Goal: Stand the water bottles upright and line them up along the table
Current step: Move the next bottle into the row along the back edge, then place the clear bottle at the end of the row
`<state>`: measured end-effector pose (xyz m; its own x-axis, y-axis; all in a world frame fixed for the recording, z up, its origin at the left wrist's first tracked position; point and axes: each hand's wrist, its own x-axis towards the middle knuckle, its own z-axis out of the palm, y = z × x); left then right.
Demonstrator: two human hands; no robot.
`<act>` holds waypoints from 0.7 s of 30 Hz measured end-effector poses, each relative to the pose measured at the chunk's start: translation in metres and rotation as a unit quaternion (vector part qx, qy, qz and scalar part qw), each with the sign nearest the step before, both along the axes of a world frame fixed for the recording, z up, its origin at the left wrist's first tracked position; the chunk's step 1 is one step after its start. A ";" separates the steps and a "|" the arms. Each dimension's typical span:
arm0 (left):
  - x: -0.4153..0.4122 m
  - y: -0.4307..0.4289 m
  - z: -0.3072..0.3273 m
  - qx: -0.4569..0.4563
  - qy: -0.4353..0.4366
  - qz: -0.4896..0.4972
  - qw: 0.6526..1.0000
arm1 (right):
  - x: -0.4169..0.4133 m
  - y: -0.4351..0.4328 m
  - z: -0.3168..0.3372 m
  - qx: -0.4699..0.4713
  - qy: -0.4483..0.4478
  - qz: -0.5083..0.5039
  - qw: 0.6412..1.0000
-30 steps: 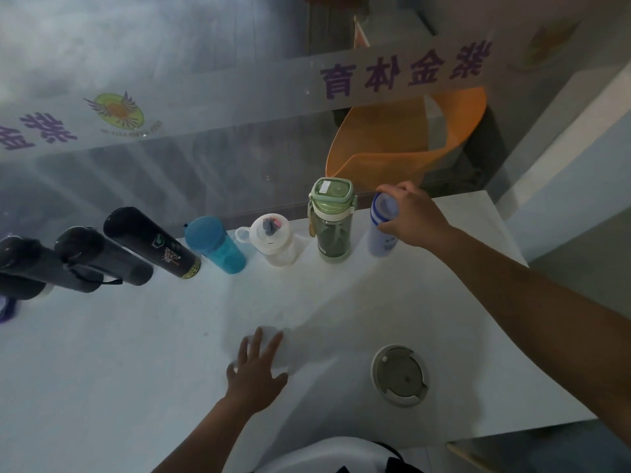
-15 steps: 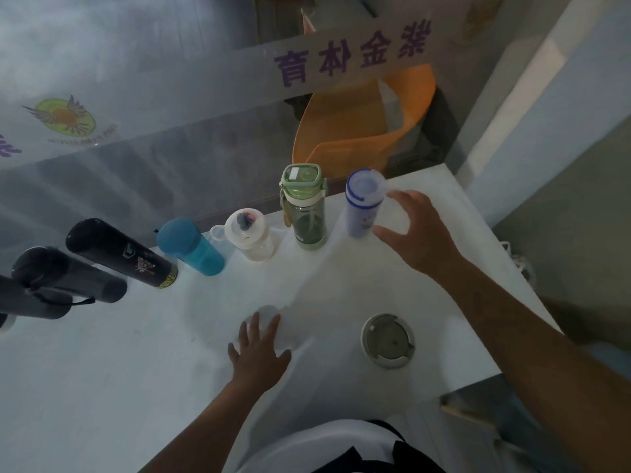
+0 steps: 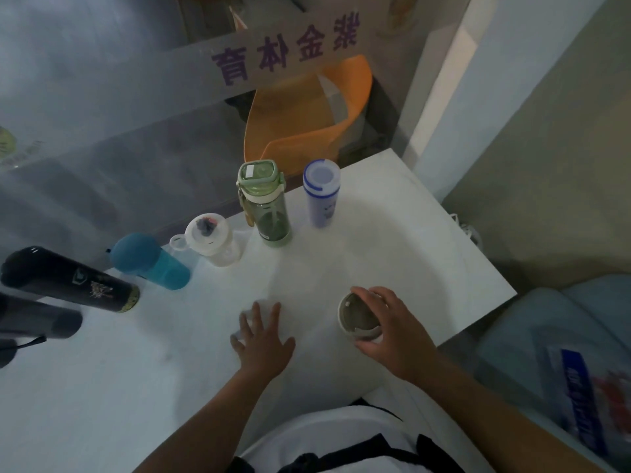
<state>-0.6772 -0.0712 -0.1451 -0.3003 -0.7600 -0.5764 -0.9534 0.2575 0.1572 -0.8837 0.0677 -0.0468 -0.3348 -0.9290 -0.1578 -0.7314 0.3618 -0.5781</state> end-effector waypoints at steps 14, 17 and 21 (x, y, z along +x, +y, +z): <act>0.021 -0.009 0.004 0.016 0.004 -0.056 0.998 | -0.151 -0.130 0.025 -0.051 -0.024 -0.072 0.996; 0.020 -0.010 0.003 0.018 0.008 -0.050 0.999 | -0.172 -0.166 0.022 -0.068 -0.020 -0.092 0.993; 0.017 -0.011 0.002 0.029 0.019 -0.027 0.999 | -0.189 -0.205 0.012 -0.050 -0.023 -0.123 0.991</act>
<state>-0.6606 -0.0818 -0.1428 -0.3629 -0.7080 -0.6059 -0.9313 0.2981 0.2094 -1.0729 -0.1371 -0.0346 -0.5470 -0.8324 -0.0890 -0.6007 0.4644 -0.6508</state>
